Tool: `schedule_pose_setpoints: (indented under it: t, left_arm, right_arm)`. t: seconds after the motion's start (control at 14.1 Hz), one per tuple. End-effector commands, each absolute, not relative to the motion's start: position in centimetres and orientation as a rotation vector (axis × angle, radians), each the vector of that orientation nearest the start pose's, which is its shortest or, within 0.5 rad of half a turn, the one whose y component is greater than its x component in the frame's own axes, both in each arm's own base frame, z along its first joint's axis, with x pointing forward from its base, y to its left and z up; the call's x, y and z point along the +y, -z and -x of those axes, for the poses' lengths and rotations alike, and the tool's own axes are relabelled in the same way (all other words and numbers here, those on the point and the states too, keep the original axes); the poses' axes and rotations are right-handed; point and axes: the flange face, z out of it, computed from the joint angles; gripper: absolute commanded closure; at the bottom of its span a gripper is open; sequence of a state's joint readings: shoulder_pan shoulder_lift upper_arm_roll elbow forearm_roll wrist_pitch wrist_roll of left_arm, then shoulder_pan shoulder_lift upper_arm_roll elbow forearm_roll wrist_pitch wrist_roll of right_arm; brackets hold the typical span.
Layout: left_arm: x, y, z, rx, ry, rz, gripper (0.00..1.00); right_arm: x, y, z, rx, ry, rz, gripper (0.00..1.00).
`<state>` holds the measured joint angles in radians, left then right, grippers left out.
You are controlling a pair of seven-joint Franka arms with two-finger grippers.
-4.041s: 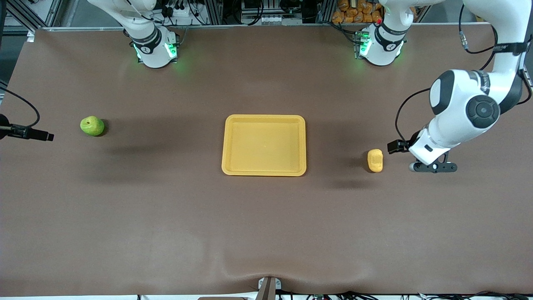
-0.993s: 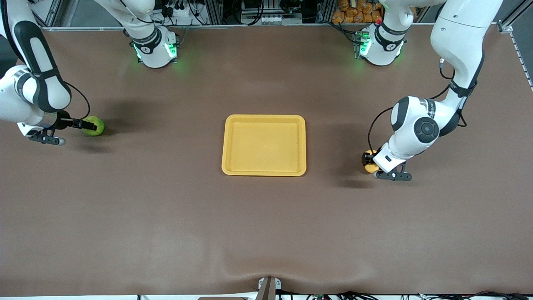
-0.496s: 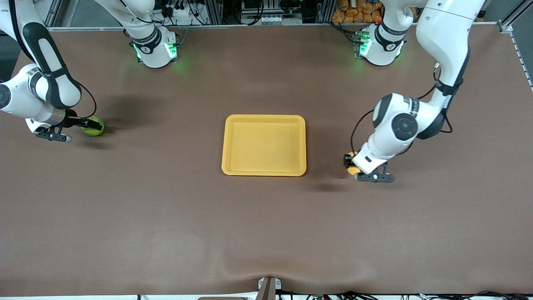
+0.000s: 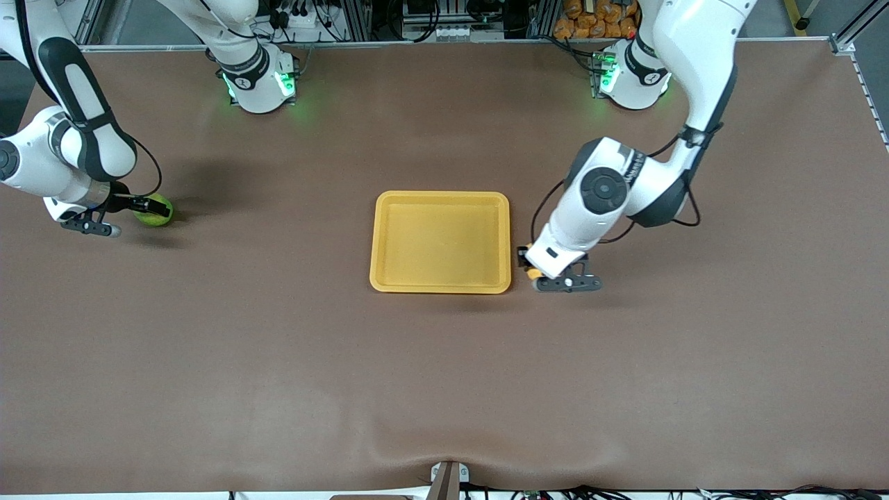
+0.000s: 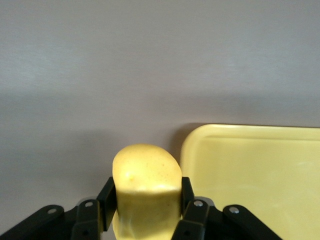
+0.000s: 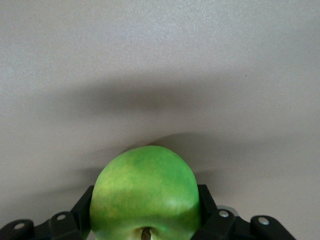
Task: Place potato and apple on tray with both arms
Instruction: 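Carry the potato with the left gripper over the yellow tray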
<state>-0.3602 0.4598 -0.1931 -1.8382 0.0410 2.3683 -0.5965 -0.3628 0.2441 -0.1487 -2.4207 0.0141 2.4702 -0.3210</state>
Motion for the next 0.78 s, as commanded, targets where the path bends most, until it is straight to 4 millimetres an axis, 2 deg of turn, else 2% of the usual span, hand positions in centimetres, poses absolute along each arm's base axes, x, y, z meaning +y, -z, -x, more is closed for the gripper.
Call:
schedule_pose_setpoints:
  t: [0.0,0.21,0.35,0.5,0.57,0.71]
  left_arm:
    - [-36.8,-28.5,-56.1,-0.092,0.045,3.234,1.0]
    - [-39.6,-26.7,-54.9,-0.172,0.023,3.218,1.0]
    - [-40.8,-25.8,-54.9,-0.194,0.049,3.193,1.0]
    - [-43.3,-24.4,-53.7,-0.223,0.047,3.179,1.0]
    - [-44.0,-23.7,-53.0,-0.205,0.041,3.171,1.0]
    - [-44.1,-22.6,-52.7,-0.149,0.054,3.143,1.0]
  right_arm:
    - [-22.9,-19.6,-40.4,0.288,-0.335,3.04,1.0]
    - [-22.5,-21.4,-42.1,0.269,-0.383,3.02,1.0]
    - [-23.0,-23.4,-43.8,0.259,-0.421,3.003,1.0]
    - [-22.9,-26.2,-46.0,0.236,-0.461,2.986,1.0]
    - [-23.0,-27.4,-46.9,0.228,-0.472,2.983,1.0]
    - [-22.9,-29.2,-48.1,0.212,-0.487,2.978,1.0]
